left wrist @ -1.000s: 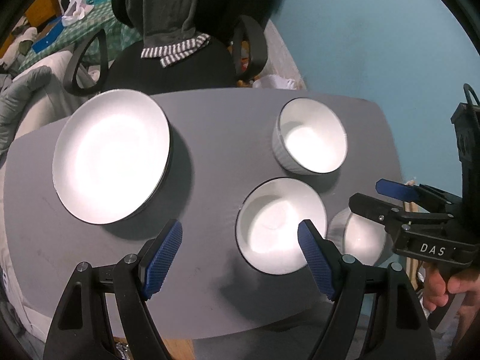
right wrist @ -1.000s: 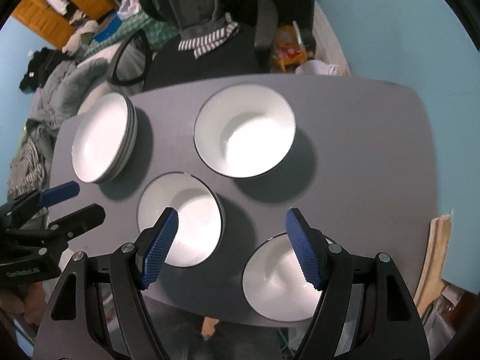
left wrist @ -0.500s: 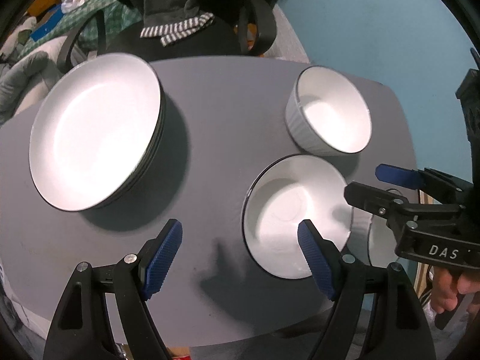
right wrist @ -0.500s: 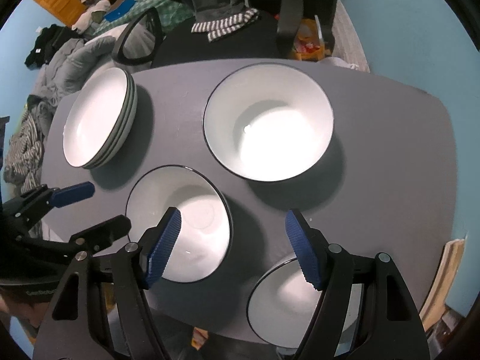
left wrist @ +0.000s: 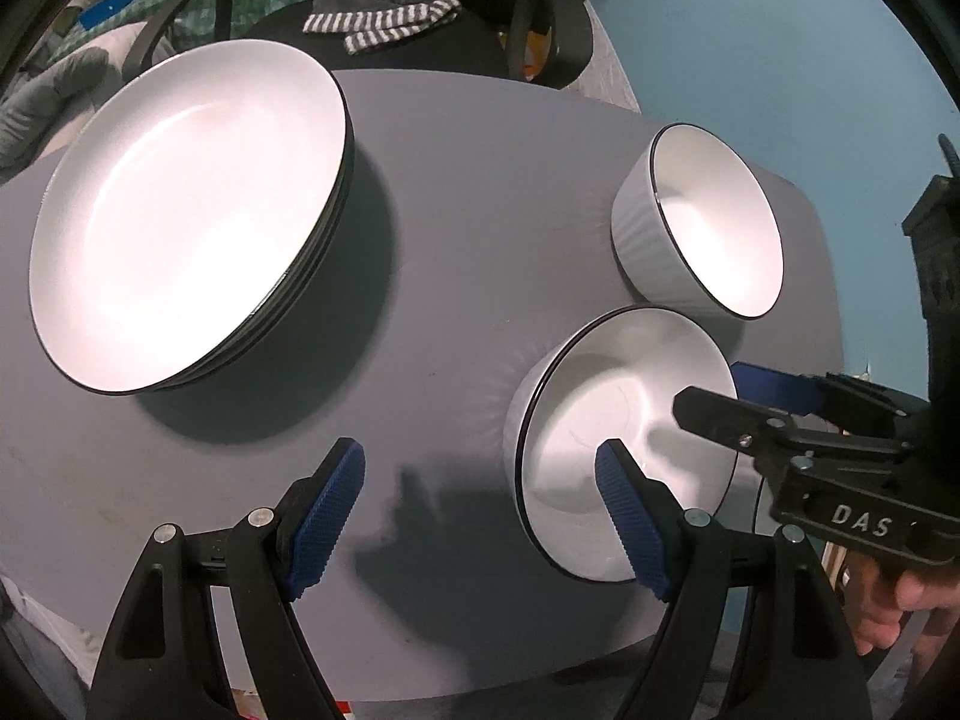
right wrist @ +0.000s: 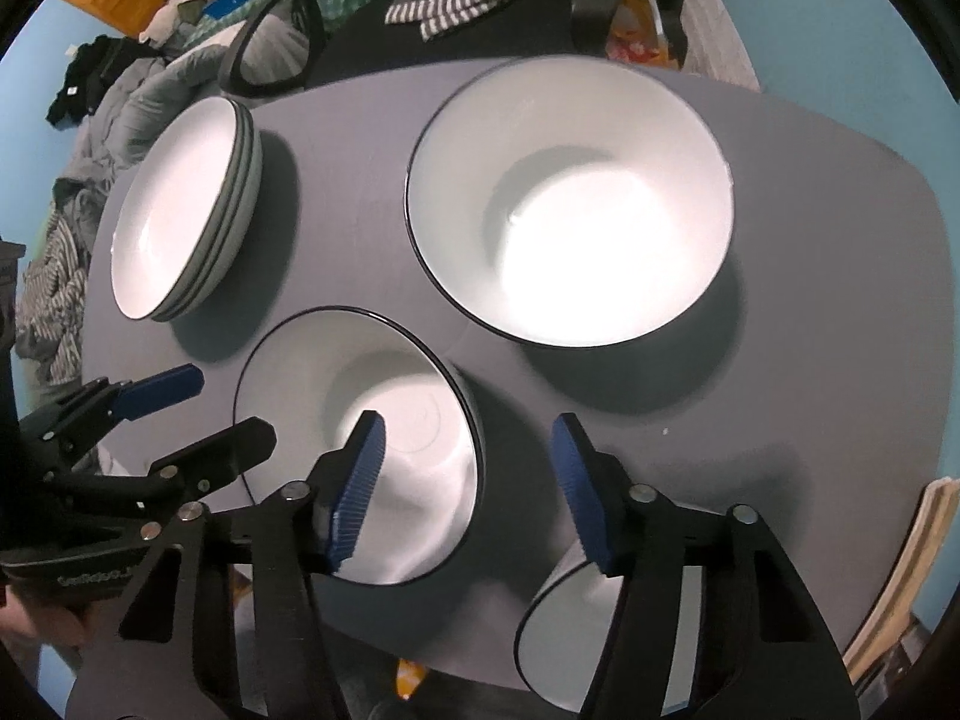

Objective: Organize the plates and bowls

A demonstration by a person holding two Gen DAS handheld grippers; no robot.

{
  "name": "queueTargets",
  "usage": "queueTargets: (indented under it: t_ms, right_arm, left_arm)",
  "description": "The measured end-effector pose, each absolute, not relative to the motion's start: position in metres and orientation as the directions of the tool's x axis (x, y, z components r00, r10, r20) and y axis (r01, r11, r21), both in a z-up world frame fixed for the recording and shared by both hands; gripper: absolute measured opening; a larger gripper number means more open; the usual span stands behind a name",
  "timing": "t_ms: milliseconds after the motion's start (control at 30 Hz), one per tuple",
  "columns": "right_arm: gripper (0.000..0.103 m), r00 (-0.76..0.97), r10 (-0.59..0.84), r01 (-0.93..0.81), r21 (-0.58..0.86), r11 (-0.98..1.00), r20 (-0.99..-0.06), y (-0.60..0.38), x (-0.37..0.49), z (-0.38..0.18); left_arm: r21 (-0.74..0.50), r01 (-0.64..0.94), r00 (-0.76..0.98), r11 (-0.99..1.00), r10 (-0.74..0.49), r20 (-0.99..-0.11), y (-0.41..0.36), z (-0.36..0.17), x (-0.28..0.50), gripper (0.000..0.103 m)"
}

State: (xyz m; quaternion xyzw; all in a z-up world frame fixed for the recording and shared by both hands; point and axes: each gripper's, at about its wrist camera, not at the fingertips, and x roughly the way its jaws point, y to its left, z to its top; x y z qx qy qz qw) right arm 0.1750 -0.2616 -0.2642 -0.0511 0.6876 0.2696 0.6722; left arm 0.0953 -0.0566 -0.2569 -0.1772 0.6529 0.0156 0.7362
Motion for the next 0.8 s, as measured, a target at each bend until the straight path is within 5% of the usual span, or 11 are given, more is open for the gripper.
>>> queueTargets:
  t_ms: [200, 433, 800]
  right_arm:
    - [0.048, -0.131, 0.280, -0.428, 0.309, 0.849, -0.951, -0.255, 0.175, -0.276]
    - [0.029, -0.164, 0.269, -0.420, 0.313, 0.852, -0.949, -0.250, 0.171, -0.289]
    - [0.015, -0.193, 0.278, -0.385, 0.333, 0.860, -0.941, -0.257, 0.178, -0.297]
  left_arm:
    - [-0.239, -0.268, 0.122, 0.933, -0.213, -0.969, -0.059, -0.271, 0.100, 0.080]
    - [-0.243, -0.295, 0.091, 0.924, -0.226, -0.970, -0.062, -0.287, 0.105, 0.058]
    - [-0.243, -0.294, 0.068, 0.924, -0.234, -0.970, -0.065, -0.302, 0.100, 0.037]
